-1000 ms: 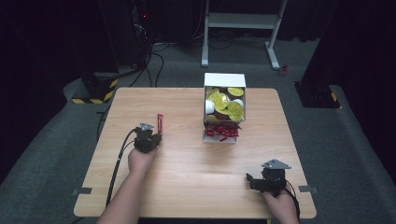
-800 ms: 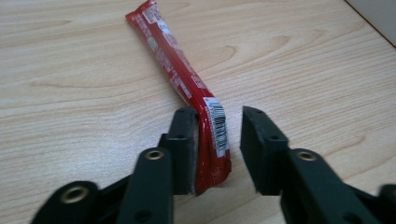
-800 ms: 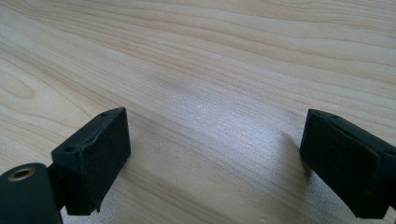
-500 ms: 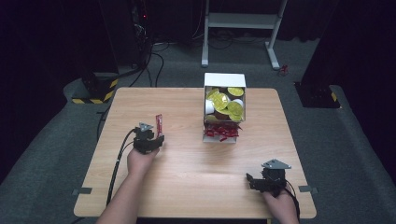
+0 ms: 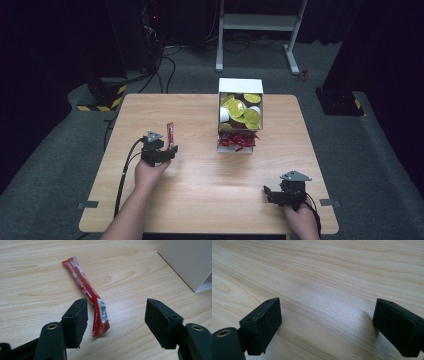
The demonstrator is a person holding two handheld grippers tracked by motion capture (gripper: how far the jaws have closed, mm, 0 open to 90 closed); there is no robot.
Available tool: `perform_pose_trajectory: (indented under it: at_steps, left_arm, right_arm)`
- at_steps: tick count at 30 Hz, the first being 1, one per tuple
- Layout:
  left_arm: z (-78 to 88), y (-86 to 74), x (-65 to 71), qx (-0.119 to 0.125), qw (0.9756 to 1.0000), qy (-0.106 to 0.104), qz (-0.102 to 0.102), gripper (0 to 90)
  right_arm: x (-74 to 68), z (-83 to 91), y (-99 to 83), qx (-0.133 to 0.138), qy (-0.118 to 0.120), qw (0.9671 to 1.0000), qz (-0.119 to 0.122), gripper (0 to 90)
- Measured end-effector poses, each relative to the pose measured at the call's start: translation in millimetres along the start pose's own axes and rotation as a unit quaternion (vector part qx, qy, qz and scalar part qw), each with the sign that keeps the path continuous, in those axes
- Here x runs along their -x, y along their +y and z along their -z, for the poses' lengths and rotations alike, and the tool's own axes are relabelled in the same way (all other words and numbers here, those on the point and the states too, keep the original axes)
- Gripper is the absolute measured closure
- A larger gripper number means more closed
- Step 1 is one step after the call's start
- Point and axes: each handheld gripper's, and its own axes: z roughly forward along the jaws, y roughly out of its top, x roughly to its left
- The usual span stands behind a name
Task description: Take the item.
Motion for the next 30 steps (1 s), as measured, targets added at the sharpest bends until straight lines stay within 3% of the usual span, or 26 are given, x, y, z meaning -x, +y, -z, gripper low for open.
perform_pose_trajectory:
  at_steps: [9, 11, 18, 24, 30]
  left_arm:
    - [24.4, -7.9, 3.6, 0.016, 0.9996, -0.024, -0.009, 33.3]
    - [36.2, -10.8, 2.9, 0.02, 0.9993, -0.029, -0.012, 33.3]
    - [57.4, -21.8, 0.2, 0.021, 0.999, -0.034, -0.02, 31.9]
    - [74.3, -41.5, -9.9, 0.013, 0.9988, -0.028, -0.038, 28.8]
    - [83.6, -75.4, -29.6, -0.03, 0.9981, -0.024, -0.049, 24.4]
  right_arm:
    - [-0.1, 0.0, 0.0, 0.0, 0.0, 1.0, 0.0, 8.3]
    - [-0.1, 0.0, 0.0, 0.0, 0.0, 1.0, 0.0, 8.3]
    - [0.0, 0.0, 0.0, 0.0, 0.0, 1.0, 0.0, 8.3]
    - [-0.1, 0.0, 0.0, 0.0, 0.0, 1.0, 0.0, 8.3]
    - [0.0, -0.1, 0.0, 0.0, 0.0, 1.0, 0.0, 8.3]
